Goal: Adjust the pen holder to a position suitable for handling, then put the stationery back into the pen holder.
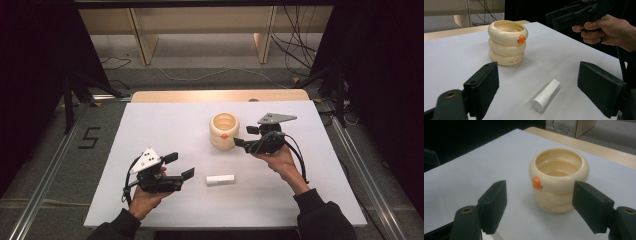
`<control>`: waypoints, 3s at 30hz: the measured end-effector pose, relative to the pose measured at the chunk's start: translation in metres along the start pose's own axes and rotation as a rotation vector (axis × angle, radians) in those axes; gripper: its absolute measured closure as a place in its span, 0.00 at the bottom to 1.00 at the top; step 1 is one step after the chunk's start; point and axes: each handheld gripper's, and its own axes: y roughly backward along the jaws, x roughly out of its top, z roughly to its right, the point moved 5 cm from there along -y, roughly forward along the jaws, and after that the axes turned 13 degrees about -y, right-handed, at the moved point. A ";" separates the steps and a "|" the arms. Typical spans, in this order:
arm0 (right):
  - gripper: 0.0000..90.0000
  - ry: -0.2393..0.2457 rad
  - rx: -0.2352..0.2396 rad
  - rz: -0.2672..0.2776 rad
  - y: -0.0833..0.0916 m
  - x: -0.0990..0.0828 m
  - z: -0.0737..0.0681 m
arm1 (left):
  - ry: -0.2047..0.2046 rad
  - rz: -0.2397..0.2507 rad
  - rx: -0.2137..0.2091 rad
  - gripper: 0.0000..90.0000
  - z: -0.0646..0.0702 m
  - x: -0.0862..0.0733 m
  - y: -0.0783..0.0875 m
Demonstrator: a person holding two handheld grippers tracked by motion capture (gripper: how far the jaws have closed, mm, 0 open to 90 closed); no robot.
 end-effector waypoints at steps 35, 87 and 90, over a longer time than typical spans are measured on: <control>0.22 0.245 0.080 -0.310 -0.024 -0.033 -0.058 | 0.002 0.014 0.000 0.19 0.000 0.001 0.003; 0.63 0.521 0.047 -0.691 -0.075 -0.081 -0.069 | -0.005 0.020 0.000 0.19 0.000 0.001 0.006; 0.64 0.534 0.044 -0.708 -0.075 -0.081 -0.069 | -0.005 0.020 0.000 0.19 0.000 0.001 0.006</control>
